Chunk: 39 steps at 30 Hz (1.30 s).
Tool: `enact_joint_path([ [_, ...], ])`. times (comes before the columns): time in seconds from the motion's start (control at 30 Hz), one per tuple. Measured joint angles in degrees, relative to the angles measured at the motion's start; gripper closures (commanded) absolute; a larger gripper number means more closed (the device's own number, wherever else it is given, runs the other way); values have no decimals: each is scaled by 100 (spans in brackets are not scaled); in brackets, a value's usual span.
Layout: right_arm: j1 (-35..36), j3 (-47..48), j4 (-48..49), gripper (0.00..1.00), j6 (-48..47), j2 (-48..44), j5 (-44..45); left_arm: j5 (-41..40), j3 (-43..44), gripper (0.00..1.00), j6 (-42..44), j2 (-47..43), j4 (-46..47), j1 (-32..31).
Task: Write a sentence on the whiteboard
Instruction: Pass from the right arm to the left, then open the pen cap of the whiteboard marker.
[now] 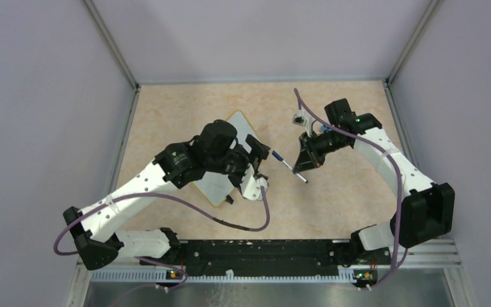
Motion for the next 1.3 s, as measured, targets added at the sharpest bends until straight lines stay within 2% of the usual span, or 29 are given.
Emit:
enact_joint_path([
  [0.17, 260, -2, -238, 99, -15, 0, -442, -577, -164, 33, 699, 229, 26, -433],
  [0.4, 496, -15, -284, 99, -13, -9, -702, -1246, -662, 40, 1003, 520, 605, -667],
  [0.5, 562, -50, -302, 100, -11, -33, -721, -1386, -708, 47, 1051, 599, 774, -675],
  [0.7, 621, -52, -321, 100, -9, -74, -734, -1523, -708, 68, 1058, 678, 984, -726],
  [0.77, 629, -50, -330, 99, -11, -96, -754, -1523, -708, 78, 1025, 695, 994, -741],
  [0.83, 632, -50, -350, 92, -11, -114, -765, -1519, -710, 88, 979, 702, 981, -748],
  [0.87, 629, -50, -354, 85, -9, -120, -769, -1515, -715, 94, 962, 702, 890, -752],
  [0.93, 629, -46, -367, 66, 4, -133, -767, -1506, -726, 100, 820, 706, 798, -752],
  [1.03, 577, -31, -337, 37, 160, -173, -817, -1475, -723, 100, 286, 713, 785, -752],
  [1.13, 356, 44, -131, 25, 404, -299, -944, -1386, -678, 100, -472, 739, 619, -750],
  [1.3, -367, 157, 723, 17, 1060, -774, -1102, -981, -205, 100, -1884, 916, 160, -667],
])
